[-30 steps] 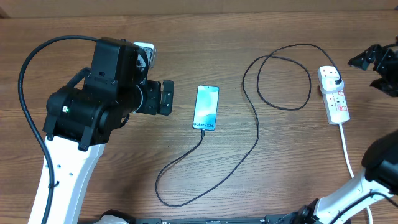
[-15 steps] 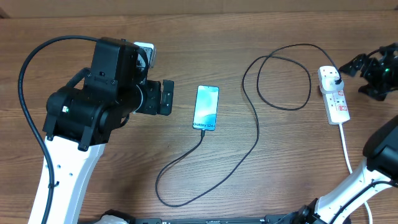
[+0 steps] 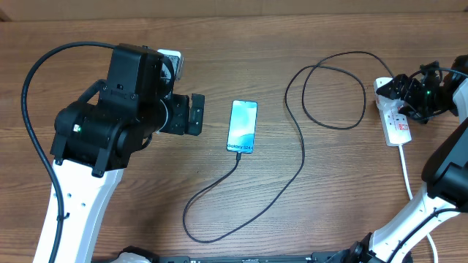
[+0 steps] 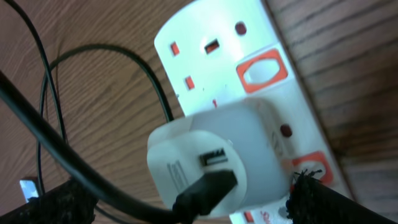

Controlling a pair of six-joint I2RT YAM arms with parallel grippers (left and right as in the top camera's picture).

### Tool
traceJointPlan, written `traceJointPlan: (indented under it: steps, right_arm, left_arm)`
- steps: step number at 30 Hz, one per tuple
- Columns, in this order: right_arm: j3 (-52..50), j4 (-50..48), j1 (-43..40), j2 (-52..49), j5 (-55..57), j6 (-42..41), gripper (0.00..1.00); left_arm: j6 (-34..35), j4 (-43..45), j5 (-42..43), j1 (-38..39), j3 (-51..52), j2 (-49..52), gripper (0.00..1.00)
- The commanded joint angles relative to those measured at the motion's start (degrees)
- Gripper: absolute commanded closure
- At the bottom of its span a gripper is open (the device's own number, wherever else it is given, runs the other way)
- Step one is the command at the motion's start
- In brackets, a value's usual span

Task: Plug charger to phone and switch on socket
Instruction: 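Press the power strip's orange switch down with the right gripper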

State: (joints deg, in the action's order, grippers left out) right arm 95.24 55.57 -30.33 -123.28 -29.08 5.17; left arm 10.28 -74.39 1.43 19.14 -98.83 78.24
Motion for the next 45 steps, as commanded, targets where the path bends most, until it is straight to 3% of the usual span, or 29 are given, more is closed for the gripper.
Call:
traceJointPlan:
  steps: [1, 45]
  right_arm:
    - [-0.5, -1.6, 0.1, -0.2, 0.5, 0.5, 0.00]
    - [-1.5, -3.7, 0.4, -0.2, 0.8, 1.4, 0.00]
  left_arm:
    - [-1.1, 0.0, -0.4, 0.1, -0.4, 0.2, 0.01]
    - [-1.1, 0.0, -0.4, 0.1, -0.4, 0.2, 0.01]
